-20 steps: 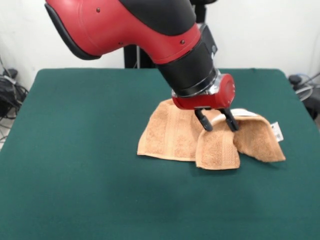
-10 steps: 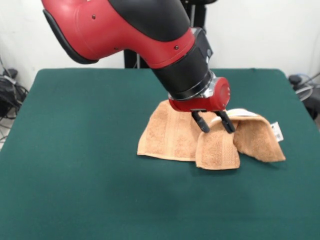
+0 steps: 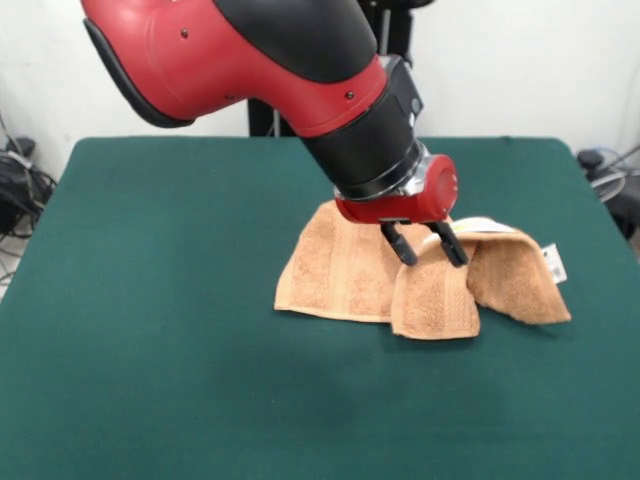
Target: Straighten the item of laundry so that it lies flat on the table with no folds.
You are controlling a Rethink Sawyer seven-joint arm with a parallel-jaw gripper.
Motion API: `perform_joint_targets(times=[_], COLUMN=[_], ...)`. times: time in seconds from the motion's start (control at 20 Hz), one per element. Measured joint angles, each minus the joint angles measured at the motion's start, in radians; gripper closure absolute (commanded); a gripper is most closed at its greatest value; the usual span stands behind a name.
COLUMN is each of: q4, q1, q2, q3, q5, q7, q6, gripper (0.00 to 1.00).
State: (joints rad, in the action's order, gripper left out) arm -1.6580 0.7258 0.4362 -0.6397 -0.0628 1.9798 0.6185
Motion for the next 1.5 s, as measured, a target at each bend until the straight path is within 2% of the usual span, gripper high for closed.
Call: perform_joint_targets(times=[0.7, 1.5], q4=[0.018, 0.024], q1=[-0.001, 0.003], q2=[-0.051, -0.094], q3=[0.007, 0.006], q5=[-0.086, -0.122], q7=[0.000, 0.000], q6=[0.000, 0.000], gripper=[0.00, 0.00])
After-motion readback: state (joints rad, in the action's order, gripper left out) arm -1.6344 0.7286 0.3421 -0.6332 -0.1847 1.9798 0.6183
